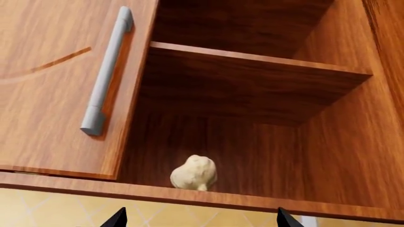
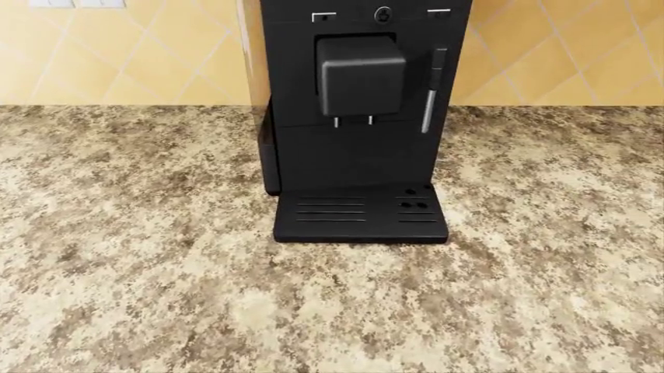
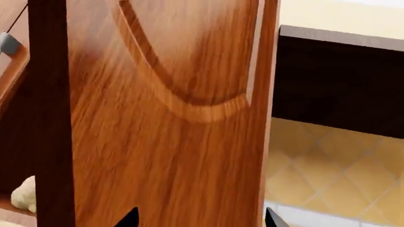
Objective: Pick the peach, ginger from the counter and place them in the cabinet. Then close the cabinet.
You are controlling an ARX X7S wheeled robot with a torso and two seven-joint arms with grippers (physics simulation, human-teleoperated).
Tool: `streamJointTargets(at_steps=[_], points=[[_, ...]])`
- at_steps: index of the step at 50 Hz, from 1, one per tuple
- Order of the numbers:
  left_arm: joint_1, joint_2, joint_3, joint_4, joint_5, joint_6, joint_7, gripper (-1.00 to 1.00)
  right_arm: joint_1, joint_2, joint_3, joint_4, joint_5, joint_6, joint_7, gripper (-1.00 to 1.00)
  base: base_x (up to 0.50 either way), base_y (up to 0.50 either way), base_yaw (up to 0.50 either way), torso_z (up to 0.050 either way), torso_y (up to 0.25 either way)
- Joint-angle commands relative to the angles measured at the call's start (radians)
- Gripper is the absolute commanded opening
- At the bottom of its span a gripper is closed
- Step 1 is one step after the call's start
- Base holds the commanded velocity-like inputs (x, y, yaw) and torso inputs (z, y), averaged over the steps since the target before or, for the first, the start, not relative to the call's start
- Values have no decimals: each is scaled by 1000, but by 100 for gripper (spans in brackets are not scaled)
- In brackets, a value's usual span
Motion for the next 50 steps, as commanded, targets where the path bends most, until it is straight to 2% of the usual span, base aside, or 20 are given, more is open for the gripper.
streamJointTargets(at_steps=[1,9,13,17,20,21,24,29,34,39,50], points=[[14,7,-5,-27,65,-4,62,100,-144,-115,-228,685,-268,99,-184,100,0,0,0,0,0],[15,13,1,-56,127,-9,117,100,-131,-211,-334,922,-439,74,-320,100,0,0,0,0,0],[3,23,17,-100,199,-9,177,100,-109,-297,-392,1092,-530,35,-435,100,0,0,0,0,0],[-10,43,43,-140,269,-1,232,100,-93,-438,-476,1353,-644,-37,-615,100,8,0,2,3,0],[-16,52,61,-167,321,9,273,100,-57,-609,-553,1662,-746,-125,-820,100,24,0,13,4,0],[-20,53,64,-179,336,13,286,100,-52,-634,-555,1690,-769,-129,-845,100,27,0,19,10,0],[-32,49,63,-212,367,25,315,100,-40,-681,-509,1691,-882,-112,-880,100,28,3,22,4,0],[-24,26,37,-234,377,39,337,100,-58,-758,-308,1691,-1208,-68,-971,100,28,3,21,7,0],[-2,12,10,-229,361,47,336,100,-101,-760,-510,1663,-1053,-59,-999,100,28,4,18,4,0],[0,11,9,-229,362,50,335,100,-135,-760,-631,1651,-974,-39,-1039,100,28,4,17,4,0],[-8,15,26,-245,385,58,351,100,-188,-760,-717,1586,-1045,31,-1106,100,27,1,13,5,0]])
